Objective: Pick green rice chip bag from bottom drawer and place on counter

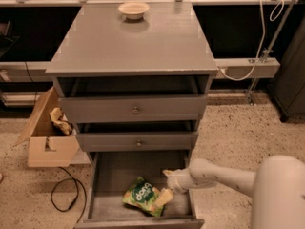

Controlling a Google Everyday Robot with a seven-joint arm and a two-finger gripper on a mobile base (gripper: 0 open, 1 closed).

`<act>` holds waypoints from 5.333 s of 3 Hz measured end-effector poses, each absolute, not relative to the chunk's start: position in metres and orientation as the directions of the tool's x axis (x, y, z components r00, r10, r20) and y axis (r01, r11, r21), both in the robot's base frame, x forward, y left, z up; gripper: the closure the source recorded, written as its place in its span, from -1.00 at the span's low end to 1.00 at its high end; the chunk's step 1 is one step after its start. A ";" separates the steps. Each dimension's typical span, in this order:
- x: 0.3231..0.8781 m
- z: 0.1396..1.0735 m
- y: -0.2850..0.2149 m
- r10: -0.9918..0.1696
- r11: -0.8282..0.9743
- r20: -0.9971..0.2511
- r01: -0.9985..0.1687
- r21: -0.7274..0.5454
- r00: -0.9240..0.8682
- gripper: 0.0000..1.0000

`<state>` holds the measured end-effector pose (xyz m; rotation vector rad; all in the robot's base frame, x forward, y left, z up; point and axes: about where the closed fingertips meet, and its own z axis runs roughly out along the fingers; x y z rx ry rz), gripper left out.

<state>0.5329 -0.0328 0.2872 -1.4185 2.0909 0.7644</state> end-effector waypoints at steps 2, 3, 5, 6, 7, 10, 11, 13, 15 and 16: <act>0.555 0.201 0.010 -0.656 0.349 -0.631 -0.908 0.233 -0.414 -1.00; 0.565 0.176 0.017 -0.672 0.382 -0.596 -0.896 0.228 -0.439 -1.00; 0.563 0.141 0.012 -0.670 0.421 -0.561 -0.871 0.252 -0.486 0.00; 0.554 0.147 0.017 -0.680 0.399 -0.571 -0.885 0.239 -0.460 0.46; 0.544 0.179 0.019 -0.661 0.341 -0.634 -0.914 0.221 -0.400 0.92; 0.512 0.362 -0.051 -0.425 0.077 -0.904 -0.997 0.013 -0.045 1.00; 0.501 0.358 -0.043 -0.419 0.046 -0.906 -0.998 0.044 -0.059 1.00; 0.501 0.500 -0.057 -0.361 0.050 -0.925 -0.989 -0.142 0.115 1.00; 0.507 0.683 -0.056 -0.457 0.034 -0.849 -0.948 -0.316 0.266 1.00; 0.507 0.697 -0.056 -0.478 0.026 -0.831 -0.941 -0.336 0.284 1.00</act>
Offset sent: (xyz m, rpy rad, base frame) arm 0.0369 0.0571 -0.1142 -0.0322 0.0933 -0.0723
